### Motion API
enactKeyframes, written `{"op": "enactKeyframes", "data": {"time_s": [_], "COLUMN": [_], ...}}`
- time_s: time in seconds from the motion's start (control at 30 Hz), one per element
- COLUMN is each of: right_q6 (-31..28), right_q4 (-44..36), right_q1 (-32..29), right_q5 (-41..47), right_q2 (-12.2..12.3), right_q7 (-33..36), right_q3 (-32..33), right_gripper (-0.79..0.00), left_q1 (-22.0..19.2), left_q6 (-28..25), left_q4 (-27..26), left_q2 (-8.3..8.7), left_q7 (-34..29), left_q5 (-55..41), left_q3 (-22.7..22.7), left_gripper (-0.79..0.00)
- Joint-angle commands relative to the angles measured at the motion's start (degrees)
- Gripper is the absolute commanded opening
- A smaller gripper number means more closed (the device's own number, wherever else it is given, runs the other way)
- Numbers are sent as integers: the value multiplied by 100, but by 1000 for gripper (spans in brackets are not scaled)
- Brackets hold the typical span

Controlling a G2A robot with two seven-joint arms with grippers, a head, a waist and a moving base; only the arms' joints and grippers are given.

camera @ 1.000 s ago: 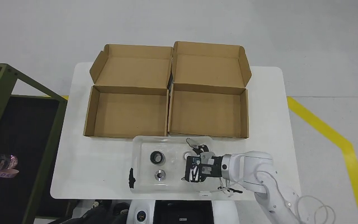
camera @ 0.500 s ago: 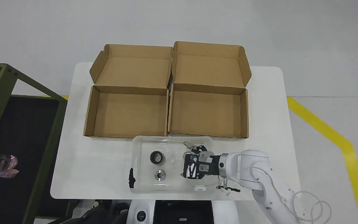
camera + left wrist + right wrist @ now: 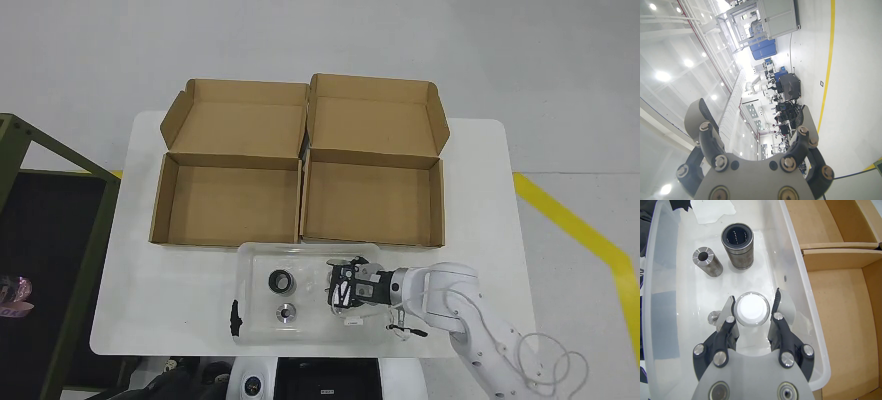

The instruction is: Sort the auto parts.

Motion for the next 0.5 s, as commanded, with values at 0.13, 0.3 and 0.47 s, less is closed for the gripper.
{"op": "enactKeyframes", "data": {"time_s": [0.13,0.3,0.47], "right_q6": [-64,-188,-334], "right_q4": [-9,-134,-352], "right_q1": [18,24,51], "right_q5": [129,378,759], "right_q2": [25,54,84], "right_q7": [-77,-201,-367], "right_q3": [-11,35,117], "right_gripper": [-785,-785,-785], "left_q1": [0,0,0], "left_q6": [0,0,0], "left_q4": [0,0,0], "left_q2": [0,0,0], "left_q7": [0,0,0], "left_q5": [0,0,0], "left_q3": [0,0,0], "left_gripper": [0,0,0]}}
